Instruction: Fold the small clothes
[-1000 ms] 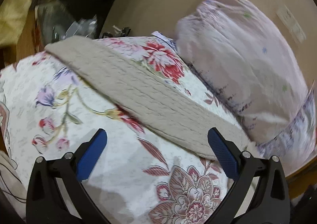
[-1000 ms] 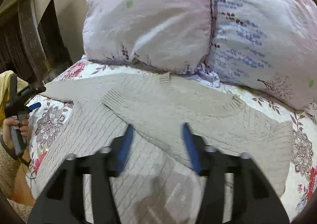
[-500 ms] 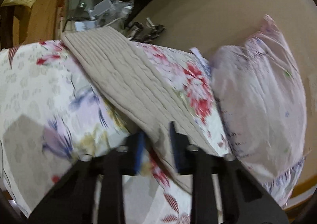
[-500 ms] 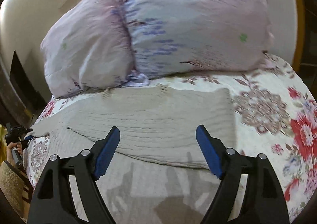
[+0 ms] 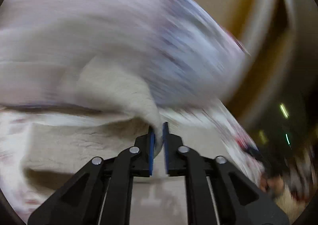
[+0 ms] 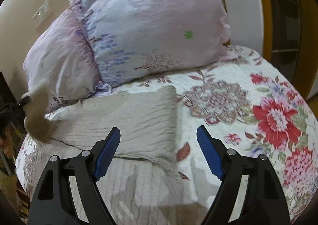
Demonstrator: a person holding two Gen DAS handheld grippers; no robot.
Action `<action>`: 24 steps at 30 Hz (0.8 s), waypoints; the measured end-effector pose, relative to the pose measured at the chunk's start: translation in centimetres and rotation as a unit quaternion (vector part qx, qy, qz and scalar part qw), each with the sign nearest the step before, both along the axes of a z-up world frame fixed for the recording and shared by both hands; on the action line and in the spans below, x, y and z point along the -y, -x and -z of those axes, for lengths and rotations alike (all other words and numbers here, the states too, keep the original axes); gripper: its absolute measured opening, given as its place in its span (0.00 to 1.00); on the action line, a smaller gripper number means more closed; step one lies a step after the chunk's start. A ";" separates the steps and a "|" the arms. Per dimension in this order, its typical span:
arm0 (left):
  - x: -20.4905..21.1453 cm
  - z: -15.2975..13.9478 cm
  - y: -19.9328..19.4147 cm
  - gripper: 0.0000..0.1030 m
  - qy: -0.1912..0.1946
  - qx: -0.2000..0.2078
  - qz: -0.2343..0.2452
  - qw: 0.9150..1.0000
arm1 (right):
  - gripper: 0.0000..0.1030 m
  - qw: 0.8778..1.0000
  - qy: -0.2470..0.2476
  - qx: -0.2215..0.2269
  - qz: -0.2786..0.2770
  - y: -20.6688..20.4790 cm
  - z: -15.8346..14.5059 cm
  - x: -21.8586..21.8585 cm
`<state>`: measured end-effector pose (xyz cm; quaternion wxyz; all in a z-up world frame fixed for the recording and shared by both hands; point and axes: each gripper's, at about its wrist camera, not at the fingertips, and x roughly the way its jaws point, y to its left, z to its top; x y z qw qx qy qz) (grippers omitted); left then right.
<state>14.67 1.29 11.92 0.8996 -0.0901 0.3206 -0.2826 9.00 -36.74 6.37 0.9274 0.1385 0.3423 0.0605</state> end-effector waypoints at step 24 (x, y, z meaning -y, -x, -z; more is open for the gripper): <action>-11.5 11.3 20.8 0.34 0.034 -0.160 -0.106 0.981 | 0.12 0.925 -0.307 -0.156 -0.164 16.6 9.4 1.7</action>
